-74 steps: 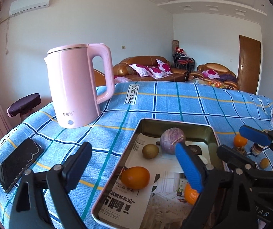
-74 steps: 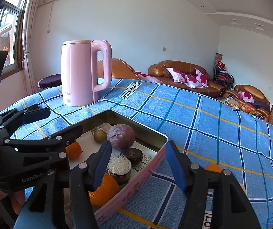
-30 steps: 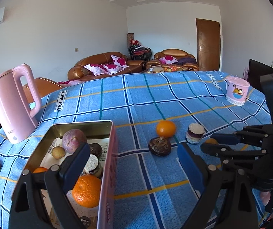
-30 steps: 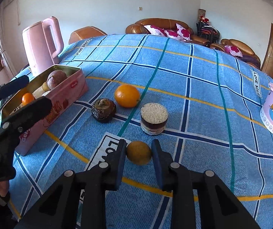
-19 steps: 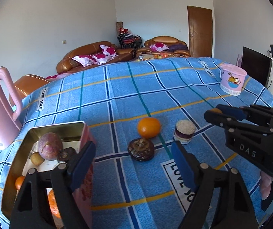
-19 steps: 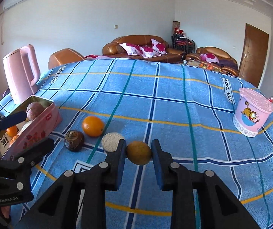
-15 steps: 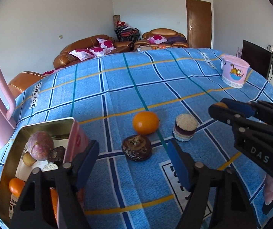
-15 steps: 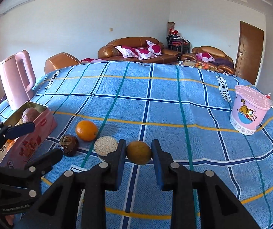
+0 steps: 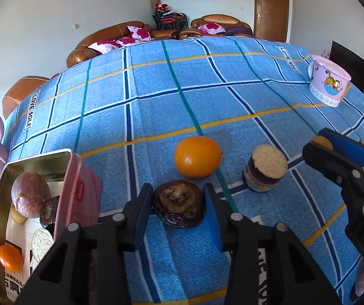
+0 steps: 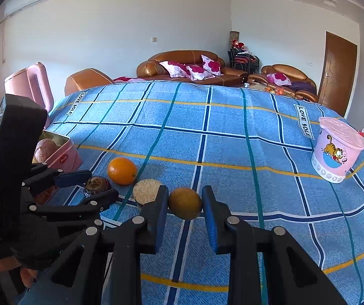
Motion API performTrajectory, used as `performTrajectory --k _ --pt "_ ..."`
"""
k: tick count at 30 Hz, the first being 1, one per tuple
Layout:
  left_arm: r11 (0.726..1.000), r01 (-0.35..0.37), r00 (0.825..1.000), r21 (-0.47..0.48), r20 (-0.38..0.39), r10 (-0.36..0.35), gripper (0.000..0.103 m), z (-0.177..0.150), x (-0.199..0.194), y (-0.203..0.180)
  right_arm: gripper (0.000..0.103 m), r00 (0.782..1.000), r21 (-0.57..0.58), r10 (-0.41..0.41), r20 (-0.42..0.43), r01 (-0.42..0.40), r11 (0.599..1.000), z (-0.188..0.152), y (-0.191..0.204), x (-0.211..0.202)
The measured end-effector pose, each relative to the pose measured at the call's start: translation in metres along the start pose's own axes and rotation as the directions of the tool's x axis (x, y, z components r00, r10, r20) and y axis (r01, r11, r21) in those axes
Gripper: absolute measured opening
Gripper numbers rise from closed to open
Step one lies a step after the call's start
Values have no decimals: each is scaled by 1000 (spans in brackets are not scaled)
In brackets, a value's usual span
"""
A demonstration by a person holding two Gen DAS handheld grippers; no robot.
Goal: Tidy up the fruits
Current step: 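Grasp the dark brown round fruit with the left gripper, then lift the dark brown fruit with the left gripper while the right lifts the yellow fruit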
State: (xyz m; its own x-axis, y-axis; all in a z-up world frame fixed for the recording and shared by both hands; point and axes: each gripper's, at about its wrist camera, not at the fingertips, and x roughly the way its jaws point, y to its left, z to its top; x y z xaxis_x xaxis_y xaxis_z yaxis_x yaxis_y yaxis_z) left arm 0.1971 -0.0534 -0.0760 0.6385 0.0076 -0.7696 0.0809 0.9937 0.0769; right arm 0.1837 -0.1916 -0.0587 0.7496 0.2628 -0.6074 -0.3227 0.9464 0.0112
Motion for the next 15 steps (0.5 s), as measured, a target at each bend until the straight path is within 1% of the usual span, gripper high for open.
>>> performTrajectory --k 2,8,15 --pt "1000 25 1000 -5 17 -25 42 -3 -6 1 29 1000 11 8 -1 -8 1000 0 -2 1" --pt "998 57 994 -4 94 -56 42 -7 -24 -1 29 999 25 36 7 -37 999 1 -4 0" --pt "997 66 984 -32 167 -60 42 -9 -38 5 29 998 17 54 33 -55 998 -1 -3 -5"
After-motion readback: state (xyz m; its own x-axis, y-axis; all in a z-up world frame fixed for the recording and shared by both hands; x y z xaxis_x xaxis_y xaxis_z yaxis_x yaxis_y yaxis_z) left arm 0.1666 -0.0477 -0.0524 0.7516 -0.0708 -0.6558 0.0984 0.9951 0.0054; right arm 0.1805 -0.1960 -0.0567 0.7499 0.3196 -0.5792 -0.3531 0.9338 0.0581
